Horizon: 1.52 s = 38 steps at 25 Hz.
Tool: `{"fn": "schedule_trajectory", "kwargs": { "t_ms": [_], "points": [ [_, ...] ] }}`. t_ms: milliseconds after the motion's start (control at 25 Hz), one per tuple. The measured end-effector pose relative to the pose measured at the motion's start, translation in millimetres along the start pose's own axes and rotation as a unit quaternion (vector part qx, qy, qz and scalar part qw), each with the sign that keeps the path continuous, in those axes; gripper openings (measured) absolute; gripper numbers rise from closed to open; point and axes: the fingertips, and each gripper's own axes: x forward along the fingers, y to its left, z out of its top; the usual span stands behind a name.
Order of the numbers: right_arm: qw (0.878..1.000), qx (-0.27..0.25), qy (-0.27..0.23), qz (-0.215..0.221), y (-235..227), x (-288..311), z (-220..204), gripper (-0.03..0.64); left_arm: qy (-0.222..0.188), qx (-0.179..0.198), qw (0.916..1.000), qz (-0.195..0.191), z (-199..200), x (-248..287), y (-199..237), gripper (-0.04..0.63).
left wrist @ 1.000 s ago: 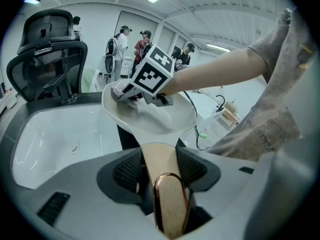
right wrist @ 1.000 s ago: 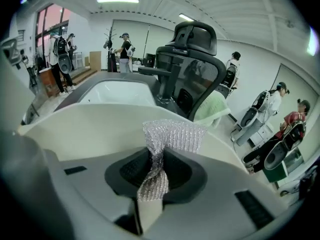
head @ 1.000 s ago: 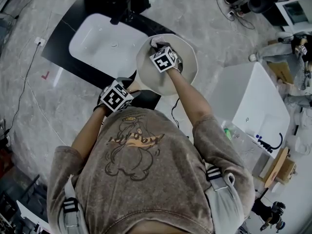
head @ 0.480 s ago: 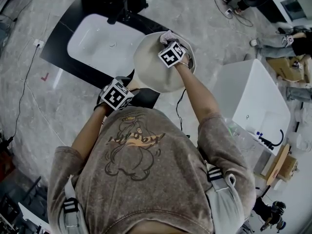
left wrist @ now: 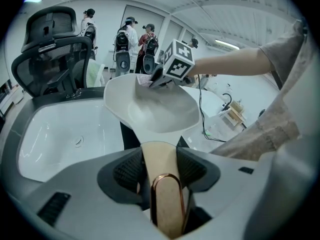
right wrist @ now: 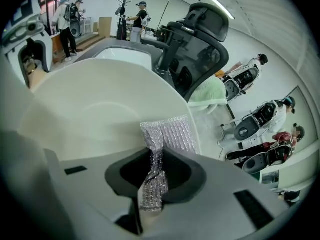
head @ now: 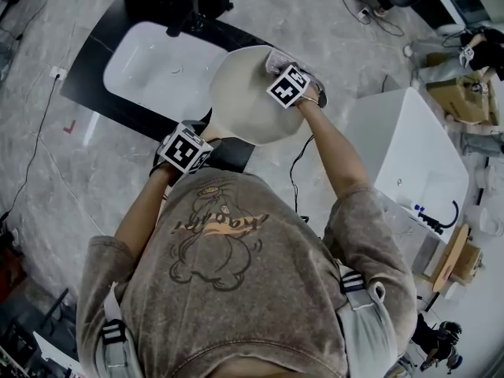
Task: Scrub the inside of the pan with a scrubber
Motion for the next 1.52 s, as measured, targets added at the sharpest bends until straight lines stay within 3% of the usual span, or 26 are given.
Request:
{"fn": "schedule_trajectory", "kwargs": {
  "t_ms": [320,480,640,800,1040,1160,1320,1520],
  "points": [
    [0.998,-0.024,0.046,0.039,3.8,-11.5,-21.7,0.080,0.010,-0.005,0.9999,0.008,-1.5,1.5,2.3,0.229],
    [0.993,-0.072,0.086,0.047,11.8,-7.4,-34.4,0.080,0.014,-0.007,0.9998,0.010,-1.7,3.6,5.2,0.229],
    [0.982,-0.118,0.130,0.065,24.0,-9.4,-49.5,0.080,0.015,-0.009,0.9998,0.012,-2.0,2.3,4.1,0.227],
    [0.973,-0.122,0.171,0.099,34.6,-21.7,-65.3,0.080,0.017,-0.011,0.9997,0.014,-2.3,1.1,3.1,0.225],
    [0.943,-0.161,0.249,0.153,55.2,-40.2,-91.5,0.080,0.020,-0.015,0.9996,0.015,-0.9,0.1,2.7,0.225],
    [0.931,-0.155,0.275,0.182,66.3,-44.8,-97.1,0.078,0.017,-0.020,0.9996,0.007,-1.0,4.8,3.7,0.225],
    [0.918,-0.126,0.274,0.257,97.2,-50.3,-95.7,0.078,0.019,-0.021,0.9995,0.010,0.6,3.4,4.7,0.225],
    [0.910,-0.098,0.261,0.307,120.5,-57.3,-94.2,0.078,0.024,-0.024,0.9994,0.009,-1.0,4.5,3.1,0.225]
  ]
}}
